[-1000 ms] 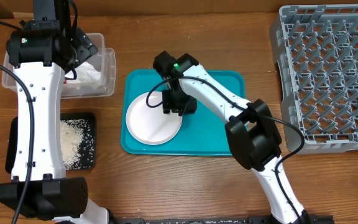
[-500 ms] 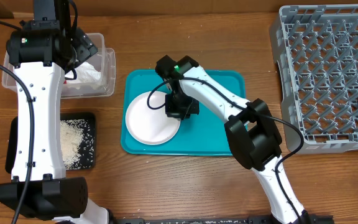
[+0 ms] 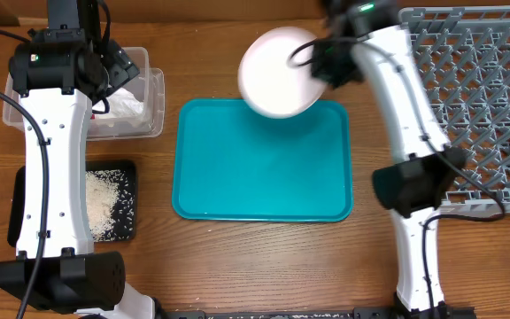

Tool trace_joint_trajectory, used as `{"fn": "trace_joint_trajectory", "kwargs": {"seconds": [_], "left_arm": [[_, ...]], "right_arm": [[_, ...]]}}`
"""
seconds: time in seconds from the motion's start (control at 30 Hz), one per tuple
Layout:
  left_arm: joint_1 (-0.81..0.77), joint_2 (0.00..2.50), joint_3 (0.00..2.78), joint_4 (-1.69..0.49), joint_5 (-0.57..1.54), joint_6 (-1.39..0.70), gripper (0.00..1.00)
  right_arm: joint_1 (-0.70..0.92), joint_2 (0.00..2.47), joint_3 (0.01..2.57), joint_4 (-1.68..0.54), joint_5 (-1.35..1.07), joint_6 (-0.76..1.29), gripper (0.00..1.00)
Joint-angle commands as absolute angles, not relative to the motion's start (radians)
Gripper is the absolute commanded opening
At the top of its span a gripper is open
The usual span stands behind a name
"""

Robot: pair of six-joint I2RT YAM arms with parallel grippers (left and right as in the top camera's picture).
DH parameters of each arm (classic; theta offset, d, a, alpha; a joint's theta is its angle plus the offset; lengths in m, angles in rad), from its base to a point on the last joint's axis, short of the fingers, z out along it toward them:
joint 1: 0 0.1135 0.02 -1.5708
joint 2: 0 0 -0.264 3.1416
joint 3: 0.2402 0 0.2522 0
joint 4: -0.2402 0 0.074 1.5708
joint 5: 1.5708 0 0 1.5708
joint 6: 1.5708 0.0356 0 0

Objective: Sort waste into correct bins and load items into the dishwasher
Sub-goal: 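Lift the white plate and carry it right to the dish rack, then stand the plate upright in the rack's back-left slots and release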

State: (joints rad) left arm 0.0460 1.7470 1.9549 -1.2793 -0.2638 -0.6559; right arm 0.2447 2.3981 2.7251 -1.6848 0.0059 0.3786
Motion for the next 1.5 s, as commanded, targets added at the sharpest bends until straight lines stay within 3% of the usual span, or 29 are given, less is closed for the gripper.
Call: {"fn": "trace_joint_trajectory", "kwargs": {"seconds": [0.0, 0.27, 0.57, 1.0, 1.3, 1.47], "left_arm": [[0.046, 1.748, 1.961, -1.279, -0.261, -0.669, 1.0], [0.046, 1.748, 1.961, -1.279, -0.261, -0.669, 1.0], [0.046, 1.748, 1.961, -1.279, -0.261, -0.669, 1.0], [0.045, 1.748, 1.961, -1.279, -0.261, -0.67, 1.0], [0.046, 1.748, 1.961, -1.279, -0.261, -0.67, 1.0], [0.046, 1.748, 1.961, -1.279, -0.261, -0.67, 1.0]], "right_arm": [[0.128, 2.365, 2.832, -1.679, 0.141, 0.324, 0.04], [-0.141, 2.366, 2.848, -1.545, 0.34, 0.324, 0.04], [-0.264, 2.366, 2.81, -1.379, 0.347, 0.257, 0.04], [-0.172, 2.366, 2.486, -1.22, 0.613, 0.257, 0.04], [-0.065, 2.363, 2.502, -1.214, 0.762, 0.259, 0.04], [-0.005, 2.331, 2.533, -1.274, 0.785, 0.329, 0.22]]}}
